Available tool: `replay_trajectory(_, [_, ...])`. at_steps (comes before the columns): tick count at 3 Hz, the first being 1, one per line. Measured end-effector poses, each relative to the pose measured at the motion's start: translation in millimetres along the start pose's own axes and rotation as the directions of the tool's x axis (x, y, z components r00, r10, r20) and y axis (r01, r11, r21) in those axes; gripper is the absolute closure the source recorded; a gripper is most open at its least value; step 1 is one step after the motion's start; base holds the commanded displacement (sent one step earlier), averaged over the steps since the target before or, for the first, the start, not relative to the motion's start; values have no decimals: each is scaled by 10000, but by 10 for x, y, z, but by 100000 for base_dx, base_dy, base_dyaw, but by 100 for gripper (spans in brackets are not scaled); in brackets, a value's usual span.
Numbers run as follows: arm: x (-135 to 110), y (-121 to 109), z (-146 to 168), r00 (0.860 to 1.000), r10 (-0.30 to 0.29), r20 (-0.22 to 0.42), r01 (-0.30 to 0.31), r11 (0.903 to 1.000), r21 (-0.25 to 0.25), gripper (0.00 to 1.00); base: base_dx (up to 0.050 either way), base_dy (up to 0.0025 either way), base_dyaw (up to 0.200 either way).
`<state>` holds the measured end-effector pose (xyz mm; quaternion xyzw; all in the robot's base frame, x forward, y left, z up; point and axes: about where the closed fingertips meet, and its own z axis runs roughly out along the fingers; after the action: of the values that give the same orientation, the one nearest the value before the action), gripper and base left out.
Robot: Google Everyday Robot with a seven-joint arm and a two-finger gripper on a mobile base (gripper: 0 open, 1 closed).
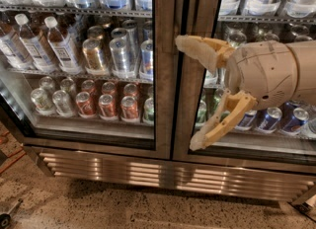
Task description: Open left fridge door
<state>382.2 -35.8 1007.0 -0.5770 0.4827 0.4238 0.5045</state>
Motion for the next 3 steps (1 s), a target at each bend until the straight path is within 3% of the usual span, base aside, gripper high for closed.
replay_trajectory(2, [-60,-121,-31,9969,261,744,-311,9973,664,0,0,0,0])
replay_trajectory(3, [-69,-127,-32,9965,270,793,-325,9970,699,0,4344,217,10017])
